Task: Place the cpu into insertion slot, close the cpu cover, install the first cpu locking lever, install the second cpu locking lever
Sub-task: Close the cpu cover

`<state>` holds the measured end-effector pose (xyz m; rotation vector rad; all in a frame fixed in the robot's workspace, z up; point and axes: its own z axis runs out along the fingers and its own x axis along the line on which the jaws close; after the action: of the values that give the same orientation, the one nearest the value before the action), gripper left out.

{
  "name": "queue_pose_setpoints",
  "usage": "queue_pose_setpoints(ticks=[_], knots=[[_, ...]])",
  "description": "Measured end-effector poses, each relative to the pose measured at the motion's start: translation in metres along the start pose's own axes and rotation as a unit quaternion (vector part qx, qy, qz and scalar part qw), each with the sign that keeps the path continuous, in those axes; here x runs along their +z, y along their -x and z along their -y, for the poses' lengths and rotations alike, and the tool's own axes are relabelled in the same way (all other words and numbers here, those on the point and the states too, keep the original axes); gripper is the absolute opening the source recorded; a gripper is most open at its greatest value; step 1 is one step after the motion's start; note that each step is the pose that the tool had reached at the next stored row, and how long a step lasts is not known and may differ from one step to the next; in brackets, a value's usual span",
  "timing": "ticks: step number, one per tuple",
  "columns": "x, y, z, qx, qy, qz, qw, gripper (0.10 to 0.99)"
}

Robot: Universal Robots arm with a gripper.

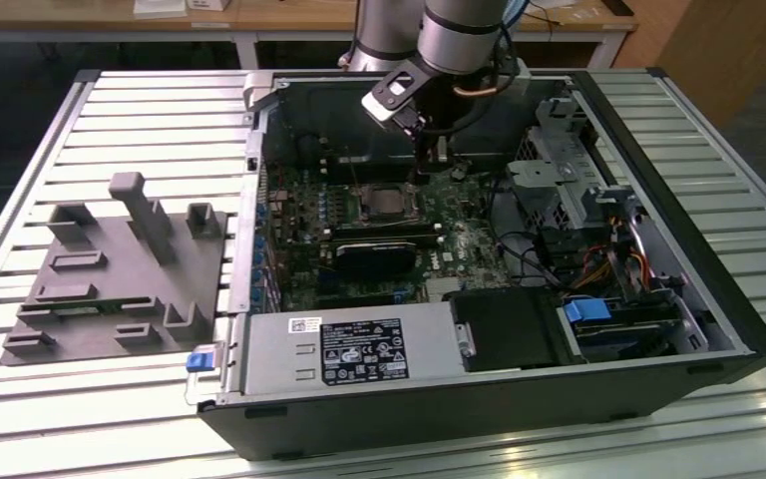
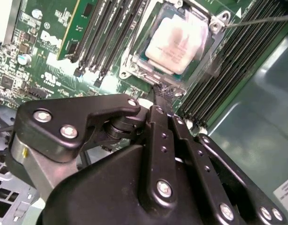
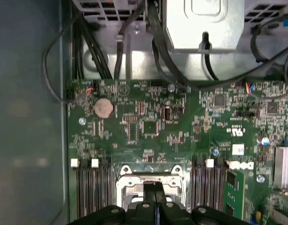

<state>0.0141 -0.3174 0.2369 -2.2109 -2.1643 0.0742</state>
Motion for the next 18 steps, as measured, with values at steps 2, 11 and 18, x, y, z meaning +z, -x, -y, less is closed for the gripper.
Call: queue_pose_setpoints(ticks=[2, 11, 18], knots=[[0.0001, 0.0, 0.0012, 0.0, 0.0008, -0.0001, 1.0, 0.102], [0.0028, 0.0004, 0.0229, 0.0, 0.0388, -0.0009, 0.9992, 0.102], [0.0067, 0.0011, 0.0397, 0.0, 0.045, -0.001, 0.999, 0.102]])
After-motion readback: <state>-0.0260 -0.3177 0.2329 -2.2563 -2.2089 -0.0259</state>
